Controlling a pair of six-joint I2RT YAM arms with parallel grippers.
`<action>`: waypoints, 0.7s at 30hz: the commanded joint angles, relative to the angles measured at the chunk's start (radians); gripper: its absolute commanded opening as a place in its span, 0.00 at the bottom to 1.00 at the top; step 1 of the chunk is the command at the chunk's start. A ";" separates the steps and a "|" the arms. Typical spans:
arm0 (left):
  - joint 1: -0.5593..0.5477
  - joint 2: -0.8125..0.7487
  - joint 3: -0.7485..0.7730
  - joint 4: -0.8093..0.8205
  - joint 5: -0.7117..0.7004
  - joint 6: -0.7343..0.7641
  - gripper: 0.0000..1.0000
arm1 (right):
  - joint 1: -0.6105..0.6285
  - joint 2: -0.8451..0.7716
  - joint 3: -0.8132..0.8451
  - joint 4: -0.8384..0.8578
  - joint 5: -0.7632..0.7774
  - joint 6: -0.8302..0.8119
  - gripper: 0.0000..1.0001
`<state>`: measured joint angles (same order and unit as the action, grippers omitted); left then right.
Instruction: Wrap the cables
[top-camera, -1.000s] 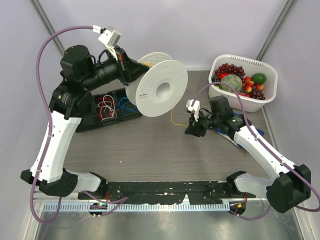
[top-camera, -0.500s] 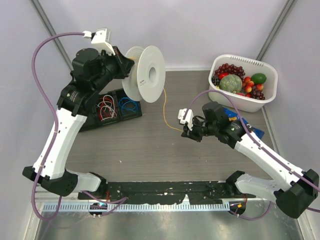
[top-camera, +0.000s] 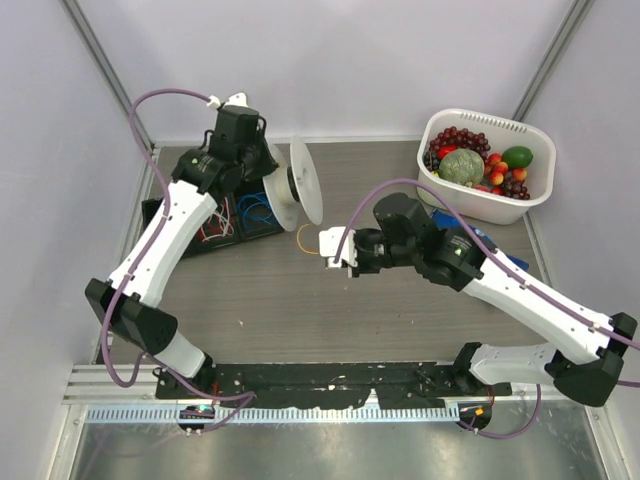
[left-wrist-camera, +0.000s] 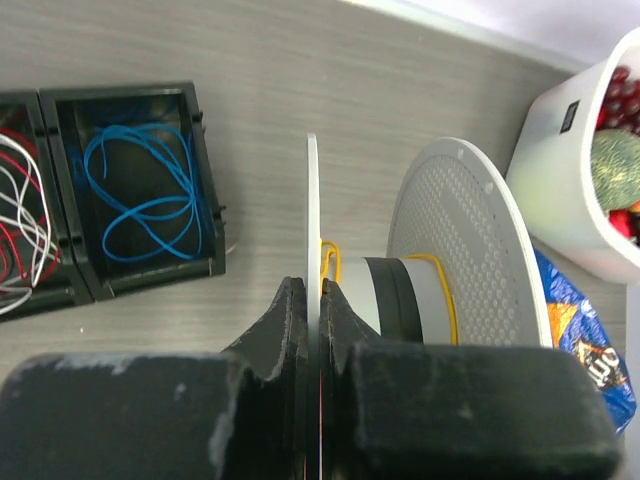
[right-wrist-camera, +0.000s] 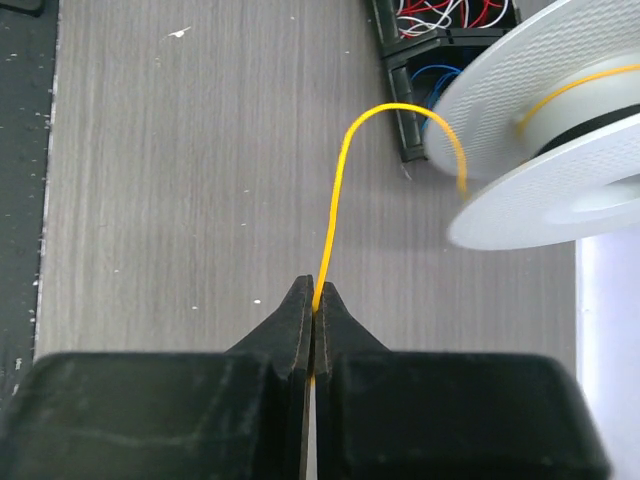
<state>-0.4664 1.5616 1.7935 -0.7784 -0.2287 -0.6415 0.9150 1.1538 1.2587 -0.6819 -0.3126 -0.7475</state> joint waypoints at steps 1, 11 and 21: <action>-0.031 -0.046 -0.022 0.031 0.025 -0.044 0.00 | 0.012 0.069 0.132 -0.001 0.070 -0.056 0.01; -0.080 -0.161 -0.202 0.134 0.280 0.163 0.00 | 0.005 0.149 0.303 0.068 0.224 -0.073 0.01; -0.112 -0.317 -0.396 0.272 0.540 0.413 0.00 | -0.027 0.152 0.304 0.122 0.296 -0.125 0.01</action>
<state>-0.5686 1.3262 1.4422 -0.6682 0.1230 -0.3714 0.9043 1.3033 1.5223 -0.6243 -0.0601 -0.8398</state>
